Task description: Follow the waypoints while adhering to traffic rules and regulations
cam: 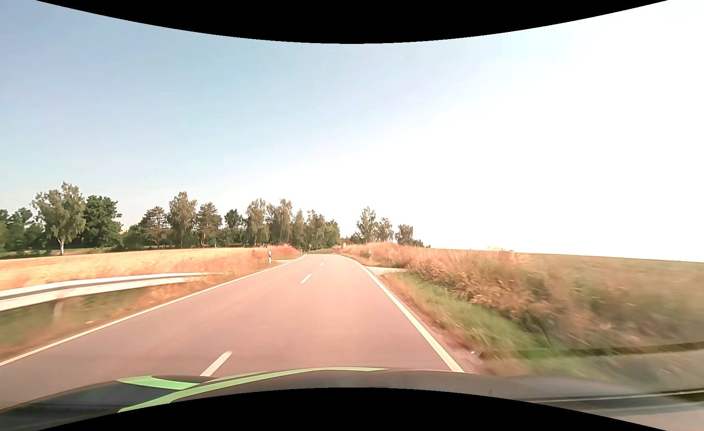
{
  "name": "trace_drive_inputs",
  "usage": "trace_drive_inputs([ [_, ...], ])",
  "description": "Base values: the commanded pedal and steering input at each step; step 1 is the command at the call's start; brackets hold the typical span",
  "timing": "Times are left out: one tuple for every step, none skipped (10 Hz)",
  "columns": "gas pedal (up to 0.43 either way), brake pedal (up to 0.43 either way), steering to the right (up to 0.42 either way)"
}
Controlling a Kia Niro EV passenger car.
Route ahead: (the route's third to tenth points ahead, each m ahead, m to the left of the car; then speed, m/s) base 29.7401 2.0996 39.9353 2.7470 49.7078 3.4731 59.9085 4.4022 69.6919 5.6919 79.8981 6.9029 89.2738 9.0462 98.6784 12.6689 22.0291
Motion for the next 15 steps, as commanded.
trace_drive_inputs([
  [0.0,0.195,-0.008],
  [0.0,0.195,-0.009],
  [0.0,0.195,-0.01],
  [0.0,0.195,-0.011],
  [0.0,0.195,-0.01],
  [0.0,0.195,-0.011],
  [0.0,0.195,-0.011],
  [0.0,0.195,-0.011],
  [0.0,0.195,-0.01],
  [0.0,0.201,-0.011],
  [0.0,0.201,-0.01],
  [0.0,0.201,-0.011],
  [0.0,0.201,-0.011],
  [0.0,0.201,-0.011],
  [0.0,0.207,-0.011],
])
